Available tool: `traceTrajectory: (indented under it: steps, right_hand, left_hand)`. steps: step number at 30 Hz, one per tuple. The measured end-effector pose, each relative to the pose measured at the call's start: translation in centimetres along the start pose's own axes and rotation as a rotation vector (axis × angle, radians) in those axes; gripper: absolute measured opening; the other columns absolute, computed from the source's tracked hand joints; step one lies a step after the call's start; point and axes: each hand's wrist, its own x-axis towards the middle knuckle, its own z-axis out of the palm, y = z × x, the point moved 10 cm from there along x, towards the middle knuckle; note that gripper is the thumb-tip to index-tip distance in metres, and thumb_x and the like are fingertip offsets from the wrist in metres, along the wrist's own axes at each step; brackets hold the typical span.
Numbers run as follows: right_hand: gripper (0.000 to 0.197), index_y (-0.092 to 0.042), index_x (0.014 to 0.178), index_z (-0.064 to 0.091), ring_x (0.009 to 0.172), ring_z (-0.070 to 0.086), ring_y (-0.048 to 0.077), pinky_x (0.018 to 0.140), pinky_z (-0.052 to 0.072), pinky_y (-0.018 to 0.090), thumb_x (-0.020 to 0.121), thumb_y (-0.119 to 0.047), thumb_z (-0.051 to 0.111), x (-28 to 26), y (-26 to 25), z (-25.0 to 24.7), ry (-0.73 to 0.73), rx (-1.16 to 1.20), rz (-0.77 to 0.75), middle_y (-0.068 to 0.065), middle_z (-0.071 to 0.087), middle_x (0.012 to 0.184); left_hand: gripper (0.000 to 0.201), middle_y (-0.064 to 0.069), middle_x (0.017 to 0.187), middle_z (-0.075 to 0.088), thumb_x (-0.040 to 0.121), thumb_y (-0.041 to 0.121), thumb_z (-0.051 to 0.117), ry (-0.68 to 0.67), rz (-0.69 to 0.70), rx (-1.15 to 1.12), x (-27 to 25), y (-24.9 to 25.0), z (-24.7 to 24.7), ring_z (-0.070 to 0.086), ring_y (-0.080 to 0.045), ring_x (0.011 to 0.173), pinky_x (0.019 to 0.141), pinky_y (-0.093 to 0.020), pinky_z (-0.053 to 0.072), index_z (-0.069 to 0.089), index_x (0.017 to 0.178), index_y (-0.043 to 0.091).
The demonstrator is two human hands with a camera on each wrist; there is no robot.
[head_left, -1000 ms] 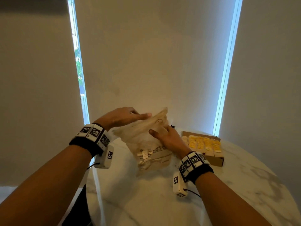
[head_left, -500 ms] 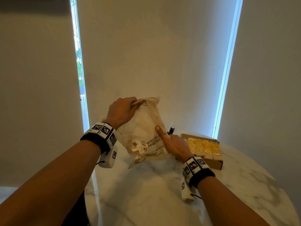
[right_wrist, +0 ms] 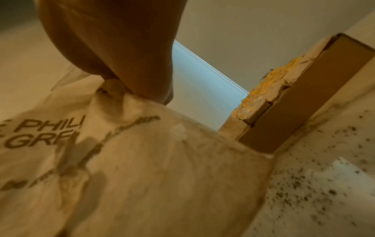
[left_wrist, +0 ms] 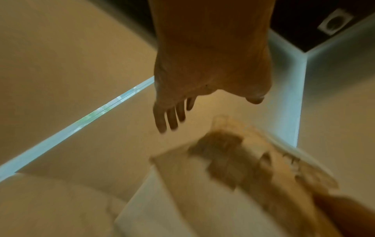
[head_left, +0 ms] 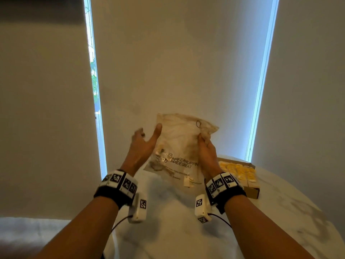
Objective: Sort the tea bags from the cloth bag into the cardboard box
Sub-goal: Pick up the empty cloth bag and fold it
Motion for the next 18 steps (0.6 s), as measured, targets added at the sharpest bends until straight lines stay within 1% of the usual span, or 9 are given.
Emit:
traceTrajectory:
  steps: [2, 4, 8, 10, 11, 13, 15, 16, 18]
  right_hand:
    - [0.045, -0.030, 0.132, 0.066, 0.113, 0.071, 0.019, 0.100, 0.061, 0.047, 0.105, -0.062, 0.049, -0.3, 0.1, 0.6, -0.001, -0.011, 0.008, -0.003, 0.073, 0.125]
    - [0.045, -0.030, 0.135, 0.064, 0.109, 0.068, 0.013, 0.099, 0.060, 0.043, 0.108, -0.059, 0.043, -0.4, -0.7, 0.6, 0.033, -0.093, -0.049, -0.009, 0.071, 0.120]
    - [0.033, -0.038, 0.114, 0.066, 0.104, 0.071, 0.014, 0.096, 0.060, 0.045, 0.108, -0.061, 0.043, -0.1, -1.4, -0.7, 0.084, -0.195, -0.095, -0.008, 0.073, 0.113]
    - [0.033, -0.037, 0.125, 0.062, 0.111, 0.073, 0.020, 0.098, 0.061, 0.048, 0.103, -0.061, 0.058, 0.0, 0.1, -0.1, -0.053, -0.116, 0.010, -0.003, 0.073, 0.125]
    - [0.045, -0.032, 0.133, 0.058, 0.112, 0.074, 0.022, 0.097, 0.062, 0.050, 0.098, -0.056, 0.069, -0.3, 1.0, 0.6, -0.153, -0.050, 0.094, 0.001, 0.073, 0.129]
    - [0.061, -0.028, 0.142, 0.049, 0.109, 0.077, 0.025, 0.090, 0.065, 0.051, 0.092, -0.040, 0.082, -1.4, 2.3, 1.2, -0.301, -0.073, 0.206, 0.004, 0.074, 0.128]
    - [0.049, -0.032, 0.138, 0.050, 0.100, 0.079, 0.023, 0.079, 0.067, 0.044, 0.097, -0.023, 0.077, -2.0, 2.9, 1.0, -0.365, -0.184, 0.220, 0.006, 0.077, 0.120]
    - [0.043, -0.030, 0.138, 0.052, 0.099, 0.079, 0.024, 0.079, 0.067, 0.045, 0.101, -0.019, 0.072, -1.9, 3.3, 0.5, -0.351, -0.192, 0.225, 0.009, 0.078, 0.119]
    - [0.039, -0.023, 0.142, 0.055, 0.106, 0.077, 0.033, 0.092, 0.063, 0.056, 0.105, -0.016, 0.066, -1.5, 4.1, -0.7, -0.275, -0.149, 0.277, 0.017, 0.075, 0.122]
  left_hand:
    - [0.091, -0.014, 0.119, 0.076, 0.090, 0.086, 0.046, -0.167, -0.057, -0.052, -1.4, -1.4, 2.7, 0.074, -0.029, 0.108, 0.104, -0.052, 0.056, 0.066, 0.128, 0.006]
    - [0.066, 0.001, 0.091, 0.081, 0.094, 0.077, 0.051, -0.192, -0.014, -0.062, -2.0, -1.8, 3.5, 0.079, -0.016, 0.085, 0.092, -0.047, 0.062, 0.076, 0.103, 0.017]
    - [0.045, 0.005, 0.091, 0.078, 0.101, 0.067, 0.052, -0.027, 0.114, 0.000, -0.9, -2.5, 2.2, 0.074, -0.013, 0.086, 0.086, -0.041, 0.061, 0.072, 0.100, 0.027]
    - [0.038, 0.004, 0.093, 0.075, 0.106, 0.059, 0.048, 0.026, 0.154, 0.014, -0.3, -2.9, 1.4, 0.071, -0.016, 0.090, 0.086, -0.039, 0.057, 0.068, 0.102, 0.028]
    - [0.034, 0.005, 0.096, 0.074, 0.108, 0.056, 0.046, 0.032, 0.156, 0.006, -0.1, -3.1, 1.2, 0.071, -0.016, 0.093, 0.087, -0.039, 0.056, 0.066, 0.105, 0.030]
    - [0.026, 0.006, 0.101, 0.075, 0.110, 0.051, 0.044, -0.010, 0.127, -0.065, 0.0, -3.4, 0.9, 0.073, -0.017, 0.096, 0.088, -0.040, 0.058, 0.064, 0.112, 0.034]
    - [0.021, 0.005, 0.109, 0.077, 0.111, 0.042, 0.048, -0.127, 0.091, -0.174, -0.1, -3.4, 1.0, 0.075, -0.017, 0.099, 0.087, -0.038, 0.060, 0.059, 0.127, 0.036]
    - [0.025, 0.003, 0.113, 0.077, 0.110, 0.037, 0.051, -0.205, 0.073, -0.235, -0.2, -3.4, 1.3, 0.076, -0.019, 0.101, 0.088, -0.039, 0.061, 0.057, 0.135, 0.034]
    - [0.029, -0.001, 0.119, 0.077, 0.108, 0.030, 0.057, -0.347, 0.030, -0.311, -0.6, -3.6, 2.0, 0.075, -0.024, 0.108, 0.091, -0.043, 0.061, 0.063, 0.137, 0.027]
